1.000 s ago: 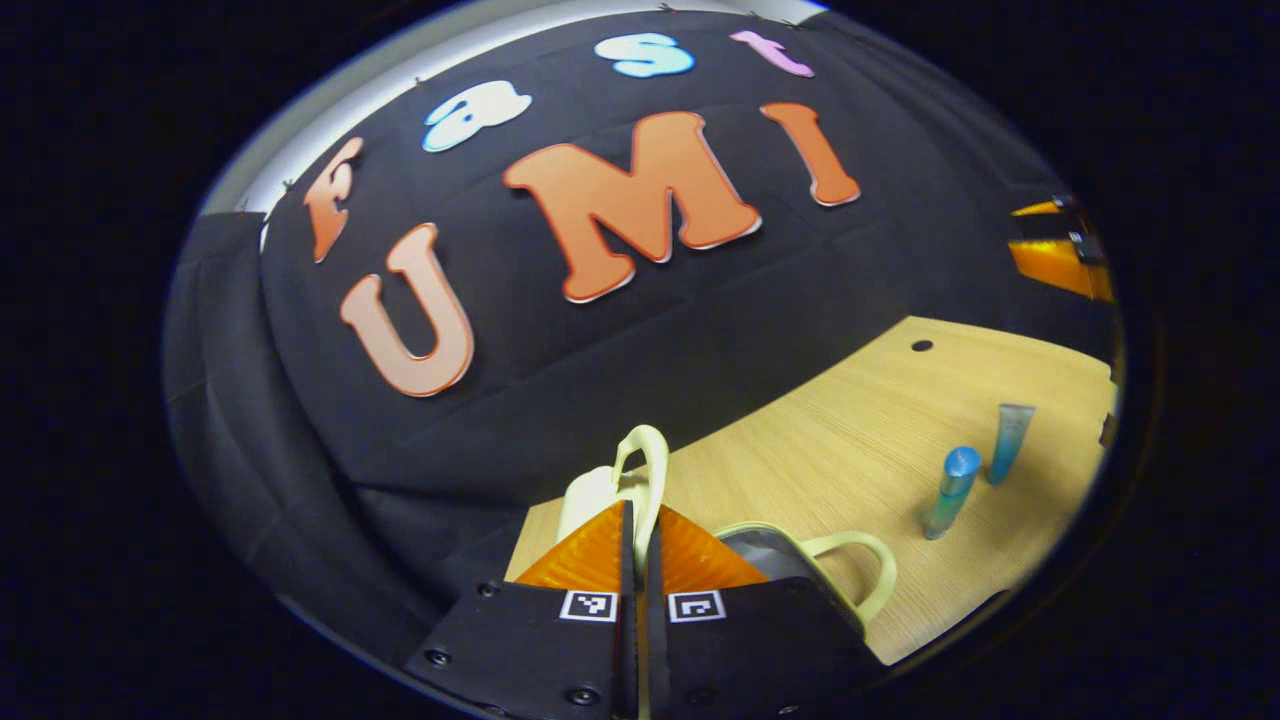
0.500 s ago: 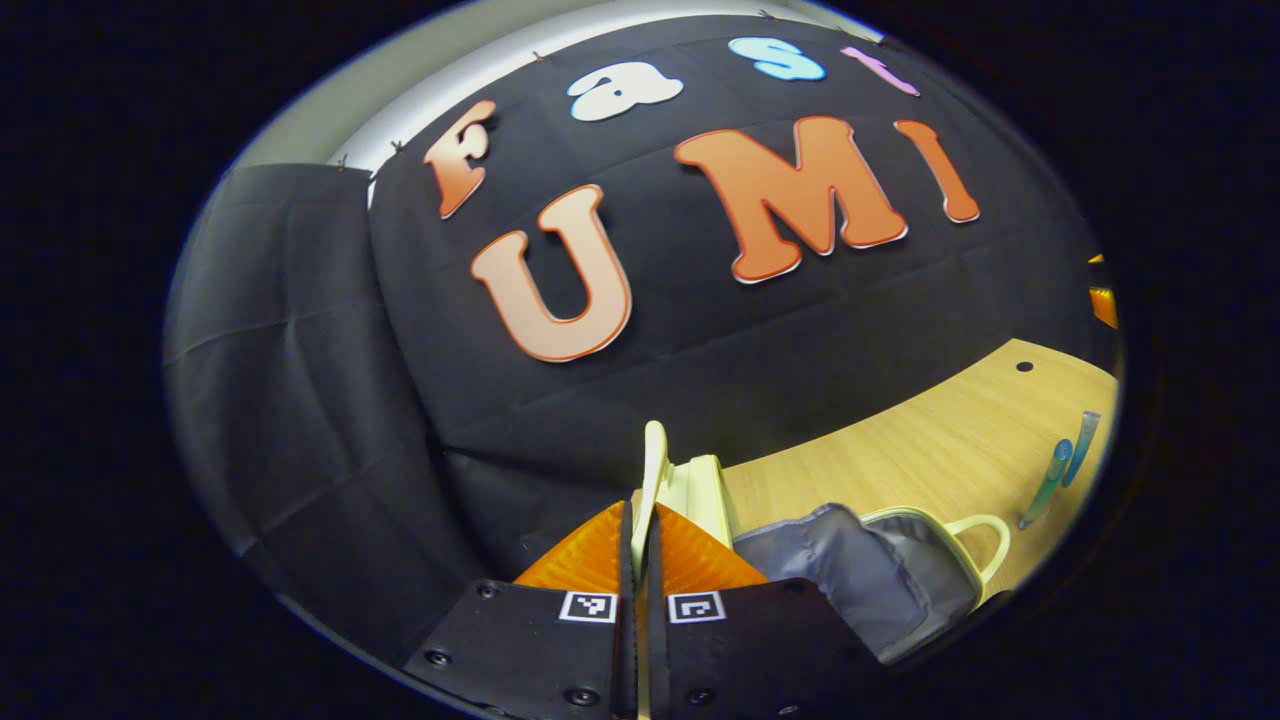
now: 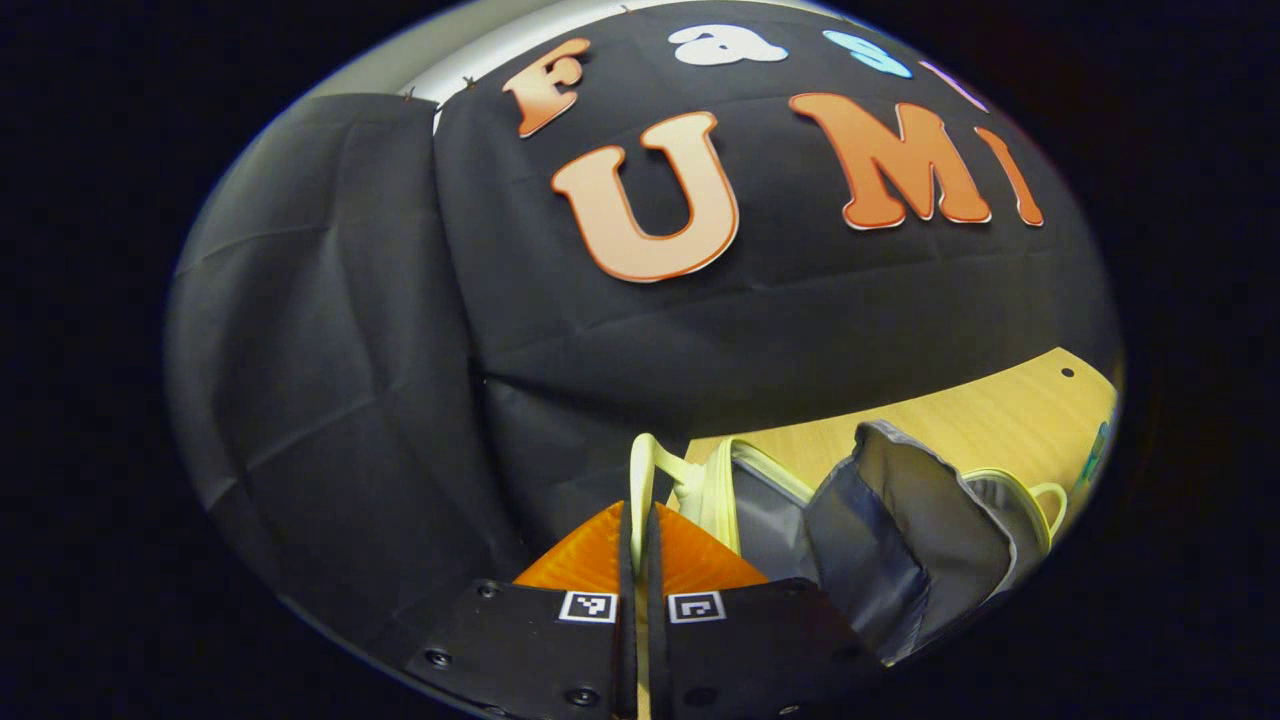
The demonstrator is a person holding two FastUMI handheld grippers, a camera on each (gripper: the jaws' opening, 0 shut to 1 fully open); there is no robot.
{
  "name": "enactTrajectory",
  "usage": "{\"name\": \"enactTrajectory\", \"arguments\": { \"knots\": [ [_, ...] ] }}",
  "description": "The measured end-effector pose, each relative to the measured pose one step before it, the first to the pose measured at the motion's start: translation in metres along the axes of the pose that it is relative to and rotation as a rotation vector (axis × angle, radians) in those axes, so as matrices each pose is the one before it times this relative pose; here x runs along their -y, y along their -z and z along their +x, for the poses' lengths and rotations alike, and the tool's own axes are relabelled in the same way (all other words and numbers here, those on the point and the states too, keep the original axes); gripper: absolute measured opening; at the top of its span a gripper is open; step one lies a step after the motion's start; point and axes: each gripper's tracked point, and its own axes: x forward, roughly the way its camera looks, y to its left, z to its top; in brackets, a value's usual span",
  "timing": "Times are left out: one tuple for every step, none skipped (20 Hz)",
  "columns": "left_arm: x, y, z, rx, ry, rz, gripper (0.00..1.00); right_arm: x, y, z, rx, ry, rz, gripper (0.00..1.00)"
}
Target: First open the suitcase, pack the skin care products into it, and then close the suitcase.
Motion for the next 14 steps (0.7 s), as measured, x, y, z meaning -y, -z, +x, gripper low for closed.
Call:
{"name": "enactTrajectory", "arguments": {
  "knots": [
    [-0.00022, 0.00252, -0.00112, -0.02234, -0.00317, -0.01842, 0.05, -0.00344, 0.00012, -0.00041, -0.00407, 0.00136, -0.00203, 0.95],
    [0.00180, 0.00408, 0.00047, -0.02736, -0.00271, -0.01517, 0.05, 0.00012, -0.00011, -0.00041, -0.00208, 0.01014, -0.00373, 0.95],
    [0.00051, 0.00544, -0.00208, -0.02955, -0.00191, -0.01599, 0.05, 0.00118, -0.00093, 0.00063, -0.00083, 0.01499, -0.00566, 0.95],
    [0.00182, 0.00421, -0.00081, -0.03122, 0.00167, -0.01544, 0.05, -0.00152, -0.00060, -0.00138, -0.00062, 0.00497, -0.00085, 0.95],
    [0.00094, 0.00550, -0.00086, -0.04033, -0.00117, -0.01331, 0.05, 0.00010, -0.00108, 0.00070, 0.00003, 0.00843, 0.00086, 0.95],
    [0.00199, 0.00498, -0.00014, -0.03611, 0.00364, -0.01549, 0.05, 0.00002, -0.00053, -0.00048, -0.00407, 0.00336, 0.00125, 0.95],
    [0.00271, 0.00405, -0.00138, -0.03879, 0.00281, -0.01398, 0.05, 0.00067, 0.00028, -0.00125, -0.00437, 0.00543, -0.00204, 0.95],
    [0.00290, 0.00369, 0.00239, -0.03057, 0.00496, -0.00997, 0.05, 0.00094, 0.00166, -0.00012, -0.00636, 0.00543, -0.00366, 0.95],
    [-0.00064, 0.00596, 0.00108, -0.03254, 0.00039, -0.00101, 0.05, 0.00154, 0.00195, 0.00015, -0.00624, 0.00405, -0.00362, 0.95],
    [-0.00069, 0.00618, 0.00620, -0.02378, 0.00019, 0.01543, 0.05, 0.00073, 0.00284, -0.00101, -0.00759, 0.00436, -0.00499, 0.96],
    [0.00124, 0.00656, 0.00855, -0.01082, -0.00393, 0.00927, 0.05, 0.00062, 0.00199, -0.00107, -0.00626, 0.00142, -0.00269, 0.95],
    [-0.00284, -0.00102, 0.00051, -0.00270, -0.02514, 0.00924, 0.05, 0.00297, 0.00241, -0.00120, -0.00470, 0.00373, -0.00388, 0.96],
    [-0.00338, 0.00427, 0.00491, -0.00514, -0.04794, 0.01994, 0.10, 0.00181, 0.00243, -0.00003, -0.00376, 0.00356, -0.00365, 0.96],
    [0.00184, 0.00052, -0.00079, 0.00961, -0.01425, 0.00245, 0.18, 0.00246, 0.00225, -0.00054, -0.00326, 0.00454, -0.00331, 0.95]
  ]
}}
